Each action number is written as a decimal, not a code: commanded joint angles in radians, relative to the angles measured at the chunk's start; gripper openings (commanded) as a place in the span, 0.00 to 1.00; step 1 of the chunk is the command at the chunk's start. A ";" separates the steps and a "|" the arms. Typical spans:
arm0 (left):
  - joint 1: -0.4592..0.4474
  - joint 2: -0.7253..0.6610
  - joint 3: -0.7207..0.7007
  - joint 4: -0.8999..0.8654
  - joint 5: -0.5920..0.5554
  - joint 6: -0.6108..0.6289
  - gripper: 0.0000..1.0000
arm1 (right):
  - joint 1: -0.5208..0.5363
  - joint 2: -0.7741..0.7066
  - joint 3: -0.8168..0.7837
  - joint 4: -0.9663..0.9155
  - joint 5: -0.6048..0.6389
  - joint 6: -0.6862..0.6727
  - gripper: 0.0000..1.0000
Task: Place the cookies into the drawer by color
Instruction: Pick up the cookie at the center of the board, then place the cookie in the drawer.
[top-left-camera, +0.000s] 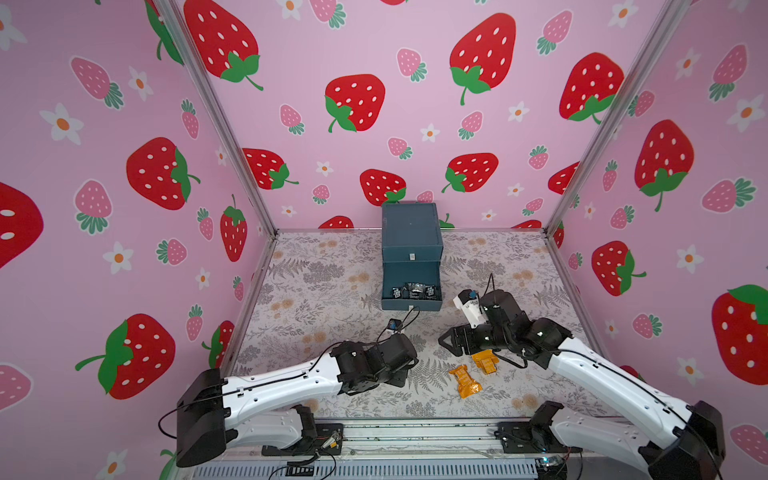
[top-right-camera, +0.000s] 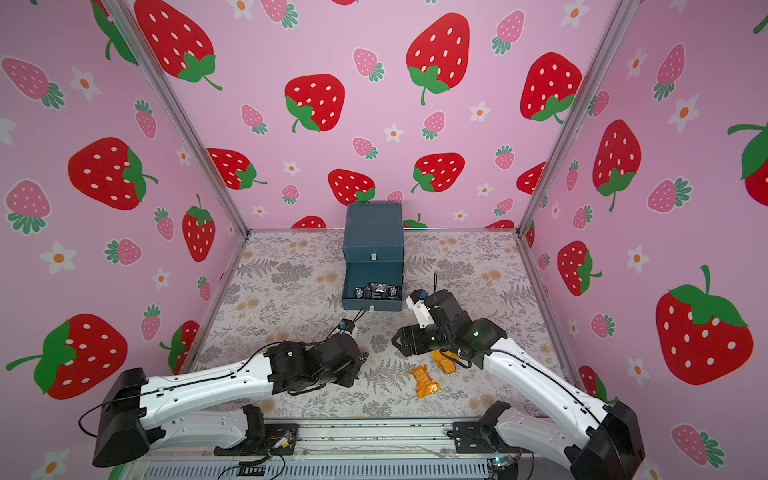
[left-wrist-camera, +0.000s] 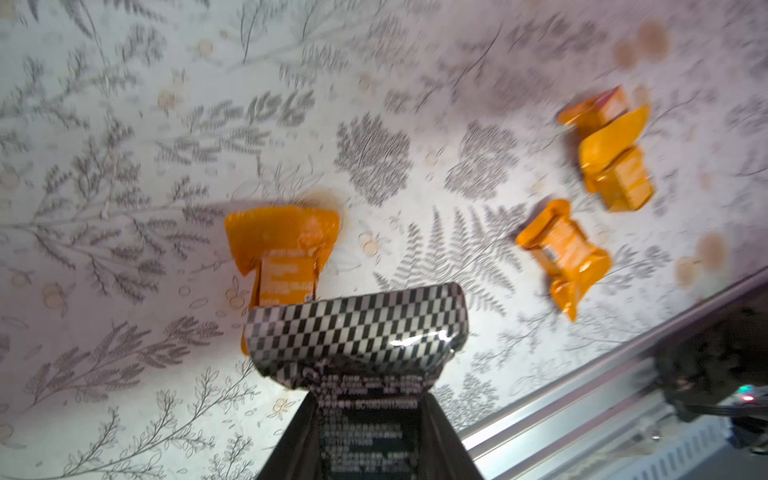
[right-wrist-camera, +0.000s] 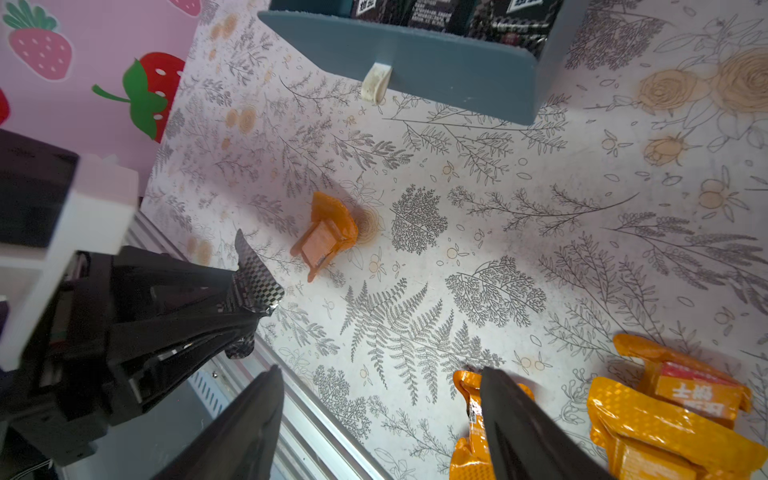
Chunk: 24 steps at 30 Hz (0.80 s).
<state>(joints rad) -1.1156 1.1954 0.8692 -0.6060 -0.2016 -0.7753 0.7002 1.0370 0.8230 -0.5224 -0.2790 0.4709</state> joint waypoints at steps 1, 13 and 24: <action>0.018 0.007 0.091 -0.033 -0.019 0.058 0.30 | -0.052 -0.032 -0.038 0.099 -0.147 0.041 0.82; 0.114 0.145 0.389 -0.123 -0.052 0.138 0.28 | -0.099 -0.029 -0.025 0.103 -0.143 0.056 0.82; 0.277 0.435 0.763 -0.253 -0.070 0.248 0.28 | -0.107 0.088 0.209 0.040 -0.093 0.130 0.82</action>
<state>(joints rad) -0.8787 1.5784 1.5478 -0.7959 -0.2653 -0.5816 0.6010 1.0855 0.9943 -0.4706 -0.3965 0.5808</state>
